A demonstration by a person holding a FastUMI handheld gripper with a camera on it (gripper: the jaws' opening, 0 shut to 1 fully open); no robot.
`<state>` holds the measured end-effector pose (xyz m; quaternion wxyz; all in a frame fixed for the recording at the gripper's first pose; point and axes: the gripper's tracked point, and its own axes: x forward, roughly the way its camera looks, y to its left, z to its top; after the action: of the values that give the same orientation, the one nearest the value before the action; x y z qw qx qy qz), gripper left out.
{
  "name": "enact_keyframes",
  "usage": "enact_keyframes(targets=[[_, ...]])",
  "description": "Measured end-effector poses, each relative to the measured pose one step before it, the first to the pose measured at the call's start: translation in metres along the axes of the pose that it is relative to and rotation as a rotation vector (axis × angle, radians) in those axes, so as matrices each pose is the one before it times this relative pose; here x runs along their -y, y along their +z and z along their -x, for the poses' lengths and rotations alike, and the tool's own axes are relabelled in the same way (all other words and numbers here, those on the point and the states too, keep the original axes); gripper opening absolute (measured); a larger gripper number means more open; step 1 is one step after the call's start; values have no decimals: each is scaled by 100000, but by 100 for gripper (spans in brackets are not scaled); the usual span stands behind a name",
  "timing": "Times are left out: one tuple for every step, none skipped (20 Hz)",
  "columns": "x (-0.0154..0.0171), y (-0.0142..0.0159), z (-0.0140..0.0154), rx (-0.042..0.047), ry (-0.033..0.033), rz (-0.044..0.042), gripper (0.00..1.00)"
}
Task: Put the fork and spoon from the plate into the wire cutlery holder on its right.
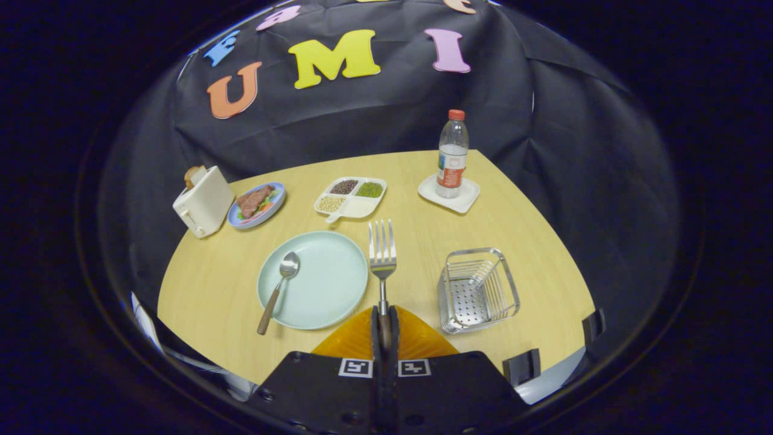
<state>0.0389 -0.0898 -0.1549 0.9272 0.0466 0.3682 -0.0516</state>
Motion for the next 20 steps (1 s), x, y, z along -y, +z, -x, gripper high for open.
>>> enact_keyframes(targets=[[704,37,243,759,-647,233,0],[723,76,345,635,-746,40,1],[724,-68,214,468,-641,-139,0],[660,-25,199,265,-294,-318,0],[791,-94,137,141,-600,-912,0],[860,-90,-4,-622,-1218,-860,0],[644,-236,42,-792,-627,-1017,1],[570,-62,74,-604,-83,-1097,0],[565,-120,-24,-340,-215,-551,1],[586,-143,-18,-770,-141,92,1],[463,-305,-42,-728,199,-529,0],[458,-142,-60,-851,426,-1072,0],[463,-310,-190,-1415,271,-1062,0],[284,-452,-209,-1865,826,-618,0],[173,-343,-142,-1324,900,-260,0],[312,-116,-145,-410,329,-89,0],[396,36,-135,98,-134,59,1],[310,44,10,214,-139,-81,1],[102,-1,33,286,132,161,1],[167,115,209,286,458,148,1]])
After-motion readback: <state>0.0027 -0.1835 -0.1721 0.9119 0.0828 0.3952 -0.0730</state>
